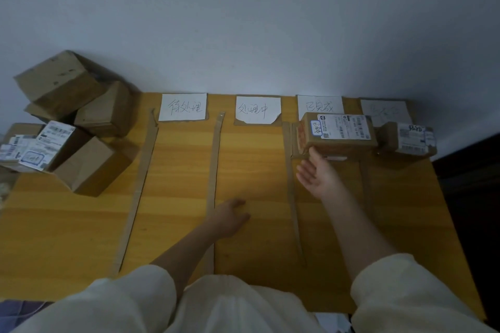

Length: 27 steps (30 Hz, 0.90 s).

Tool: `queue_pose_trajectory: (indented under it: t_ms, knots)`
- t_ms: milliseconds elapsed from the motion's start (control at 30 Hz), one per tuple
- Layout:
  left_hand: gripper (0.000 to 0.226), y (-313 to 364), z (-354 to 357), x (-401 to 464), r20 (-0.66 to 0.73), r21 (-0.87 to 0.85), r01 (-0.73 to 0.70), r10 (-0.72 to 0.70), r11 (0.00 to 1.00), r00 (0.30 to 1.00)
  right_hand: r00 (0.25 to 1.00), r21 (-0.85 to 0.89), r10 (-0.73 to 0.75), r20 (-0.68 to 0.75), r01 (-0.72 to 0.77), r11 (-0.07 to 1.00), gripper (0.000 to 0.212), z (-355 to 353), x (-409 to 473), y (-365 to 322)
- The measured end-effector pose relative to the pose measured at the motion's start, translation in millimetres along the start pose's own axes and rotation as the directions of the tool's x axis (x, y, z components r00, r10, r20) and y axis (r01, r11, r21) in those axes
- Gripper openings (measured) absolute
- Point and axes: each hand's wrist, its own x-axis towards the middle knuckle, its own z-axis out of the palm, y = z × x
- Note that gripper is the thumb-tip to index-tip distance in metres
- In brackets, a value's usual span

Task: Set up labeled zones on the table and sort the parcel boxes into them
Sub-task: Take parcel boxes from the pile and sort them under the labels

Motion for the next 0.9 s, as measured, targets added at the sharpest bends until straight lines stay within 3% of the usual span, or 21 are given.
queue_pose_trajectory:
  t_ms: [100,300,533,900]
  knots:
    - [0.048,-8,-3,-5,-0.036,-0.022,-0.037,0.036,0.999,0.999,0.996,-0.181,0.062,0.06,-0.05,0.982,0.021,13,-12,28]
    - [0.035,-40,-21,-19,-0.203,-0.146,-0.024,-0.006,0.989,0.979,0.991,-0.526,0.074,0.108,-0.006,0.851,0.023,48,-33,90]
    - [0.029,-103,-59,-45,-0.347,-0.333,0.022,-0.144,0.943,0.927,0.98,-0.65,0.016,0.196,0.118,0.751,0.021,122,-48,148]
    - [0.028,-243,-145,-70,-0.496,-0.564,0.039,-0.375,0.825,0.783,0.932,-0.78,-0.001,0.363,0.305,0.546,0.018,275,-83,206]
